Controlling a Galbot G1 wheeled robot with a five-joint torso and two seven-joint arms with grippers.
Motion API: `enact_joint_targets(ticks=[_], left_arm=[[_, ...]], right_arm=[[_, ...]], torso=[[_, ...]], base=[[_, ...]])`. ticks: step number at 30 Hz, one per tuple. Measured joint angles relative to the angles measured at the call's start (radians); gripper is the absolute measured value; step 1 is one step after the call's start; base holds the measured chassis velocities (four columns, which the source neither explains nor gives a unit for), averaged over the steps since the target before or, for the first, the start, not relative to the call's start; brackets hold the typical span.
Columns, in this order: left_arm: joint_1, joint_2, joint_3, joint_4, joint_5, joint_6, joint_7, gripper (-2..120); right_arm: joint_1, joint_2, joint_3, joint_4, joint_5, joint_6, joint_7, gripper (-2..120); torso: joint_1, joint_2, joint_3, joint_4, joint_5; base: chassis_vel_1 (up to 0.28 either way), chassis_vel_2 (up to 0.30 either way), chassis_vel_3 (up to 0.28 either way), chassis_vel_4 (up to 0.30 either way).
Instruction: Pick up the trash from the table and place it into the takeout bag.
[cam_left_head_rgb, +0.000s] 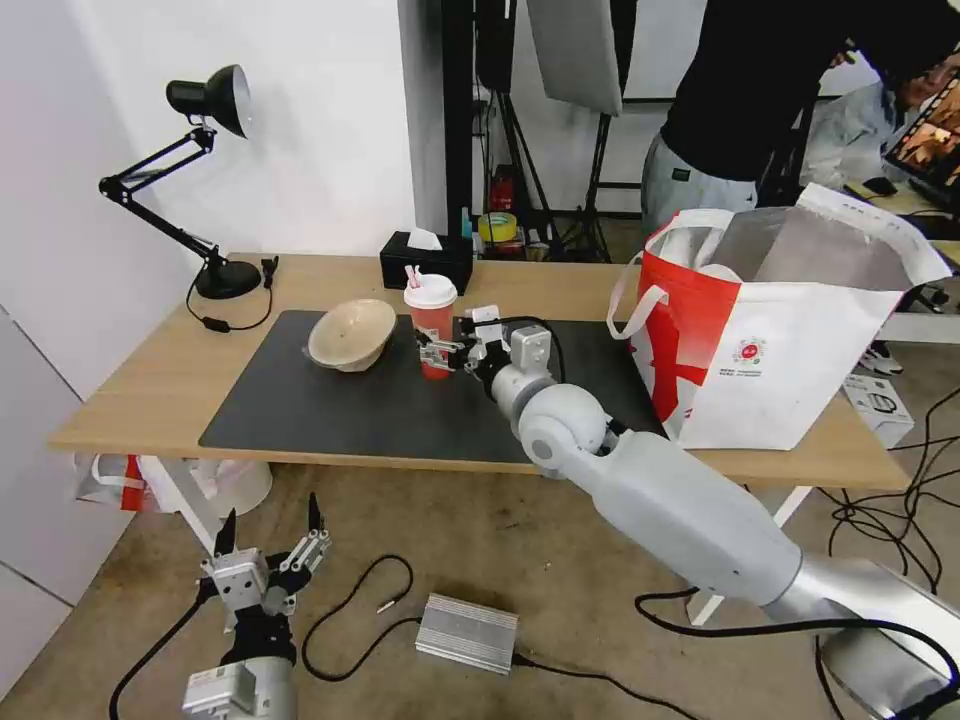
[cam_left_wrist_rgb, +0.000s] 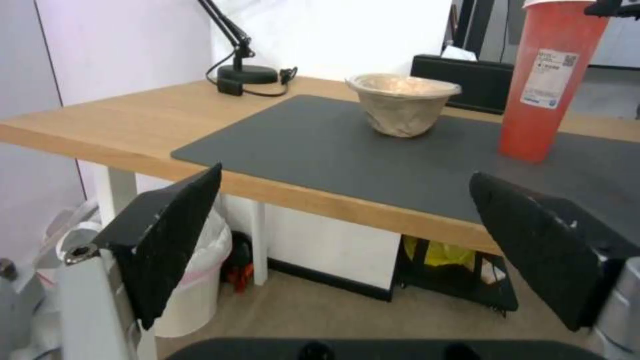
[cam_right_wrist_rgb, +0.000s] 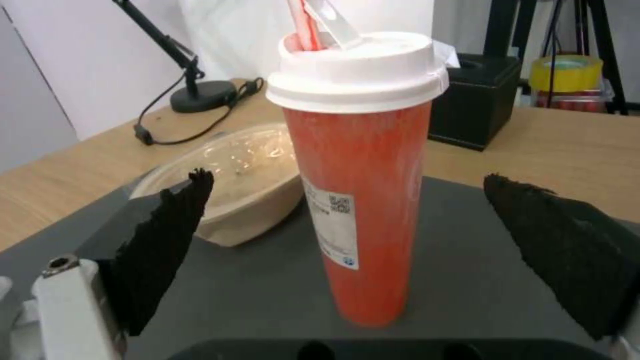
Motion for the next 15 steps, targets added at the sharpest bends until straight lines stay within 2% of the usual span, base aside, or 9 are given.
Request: enact_joint_targets(ticks=[15], left_arm=[[-0.006, 0.0, 0.008, 0.01, 0.001, 0.0, -0.001, 100]], right_arm=[[0.012, 0.018, -0.003, -0.049, -0.004, 0.0, -0.008, 100]], torso=[[0.0, 0.0, 0.0, -0.0001, 0.0]], base=[[0.0, 0.0, 0.0, 0.0]])
